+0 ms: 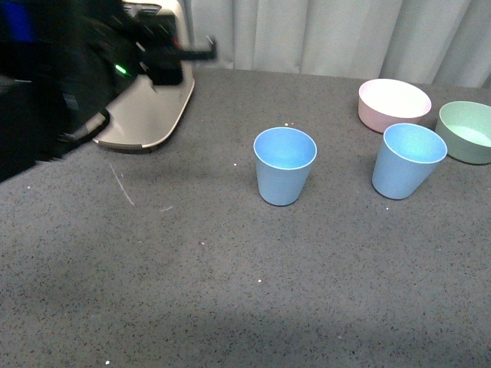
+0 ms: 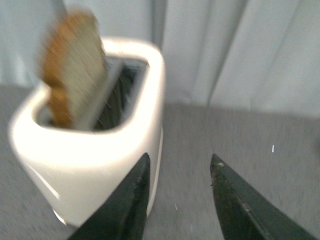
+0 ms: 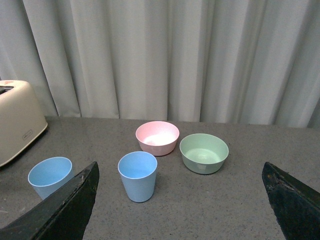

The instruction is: Stack blue cups with both arms

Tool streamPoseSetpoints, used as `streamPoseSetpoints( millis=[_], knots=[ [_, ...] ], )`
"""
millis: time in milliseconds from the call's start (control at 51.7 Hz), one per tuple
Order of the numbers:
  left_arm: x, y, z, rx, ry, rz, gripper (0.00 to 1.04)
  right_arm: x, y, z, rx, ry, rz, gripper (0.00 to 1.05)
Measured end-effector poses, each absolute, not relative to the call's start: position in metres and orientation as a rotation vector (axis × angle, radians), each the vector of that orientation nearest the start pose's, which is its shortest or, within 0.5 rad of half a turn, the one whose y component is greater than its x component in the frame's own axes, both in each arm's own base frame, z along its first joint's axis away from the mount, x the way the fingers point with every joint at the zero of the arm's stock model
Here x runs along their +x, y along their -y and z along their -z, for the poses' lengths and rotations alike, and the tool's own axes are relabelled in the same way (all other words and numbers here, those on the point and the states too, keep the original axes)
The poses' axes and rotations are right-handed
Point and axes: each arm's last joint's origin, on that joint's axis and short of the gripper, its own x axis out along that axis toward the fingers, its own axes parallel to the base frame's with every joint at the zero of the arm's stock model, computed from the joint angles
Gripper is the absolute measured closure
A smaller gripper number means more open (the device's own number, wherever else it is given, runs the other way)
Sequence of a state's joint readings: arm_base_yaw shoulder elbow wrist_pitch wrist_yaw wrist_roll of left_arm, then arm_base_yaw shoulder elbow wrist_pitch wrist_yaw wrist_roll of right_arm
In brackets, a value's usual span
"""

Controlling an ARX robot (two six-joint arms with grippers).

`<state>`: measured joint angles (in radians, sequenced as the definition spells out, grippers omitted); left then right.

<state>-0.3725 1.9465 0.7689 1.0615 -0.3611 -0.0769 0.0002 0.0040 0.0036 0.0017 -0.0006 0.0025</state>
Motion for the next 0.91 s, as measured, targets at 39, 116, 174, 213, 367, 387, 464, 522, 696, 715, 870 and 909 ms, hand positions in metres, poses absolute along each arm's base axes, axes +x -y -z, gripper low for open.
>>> streamPoseSetpoints(
  millis=[39, 116, 174, 213, 367, 387, 464, 522, 696, 715, 870, 909],
  knots=[
    [0.329, 0.11, -0.149, -0.047, -0.033, 0.003, 0.73, 0.098, 0.0, -0.165, 0.002, 0.001, -0.001, 0.1],
    [0.307, 0.09, -0.167, -0.041, 0.017, -0.002, 0.88, 0.098, 0.0, -0.165, 0.002, 0.001, -0.002, 0.1],
    [0.293, 0.079, -0.169, -0.034, 0.024, -0.002, 0.97, 0.098, 0.0, -0.165, 0.002, 0.001, -0.002, 0.1],
    [0.286, 0.073, -0.168, -0.031, 0.018, -0.001, 1.02, 0.098, 0.0, -0.165, 0.002, 0.001, -0.002, 0.1],
    [0.255, 0.054, -0.159, -0.011, -0.02, 0.011, 1.01, 0.098, 0.0, -0.165, 0.002, 0.001, -0.001, 0.1],
    [0.249, 0.051, -0.16, -0.011, -0.019, 0.014, 1.01, 0.098, 0.0, -0.165, 0.002, 0.001, -0.001, 0.1],
    [0.234, 0.041, -0.162, -0.01, -0.007, 0.011, 1.01, 0.098, 0.0, -0.165, 0.002, 0.001, -0.001, 0.1],
    [0.224, 0.035, -0.163, -0.01, -0.005, 0.004, 1.01, 0.098, 0.0, -0.165, 0.002, 0.001, -0.002, 0.1],
    [0.205, 0.025, -0.161, -0.007, -0.014, 0.001, 1.01, 0.098, 0.0, -0.165, 0.002, 0.001, -0.002, 0.1],
    [0.202, 0.024, -0.161, -0.007, -0.014, 0.003, 1.01, 0.098, 0.0, -0.165, 0.002, 0.001, -0.002, 0.1],
    [0.188, 0.018, -0.162, -0.007, -0.013, 0.008, 1.01, 0.098, 0.0, -0.165, 0.002, 0.001, -0.001, 0.1],
    [0.183, 0.016, -0.162, -0.007, -0.015, 0.004, 1.01, 0.098, 0.0, -0.165, 0.002, 0.001, -0.001, 0.1]
  ],
)
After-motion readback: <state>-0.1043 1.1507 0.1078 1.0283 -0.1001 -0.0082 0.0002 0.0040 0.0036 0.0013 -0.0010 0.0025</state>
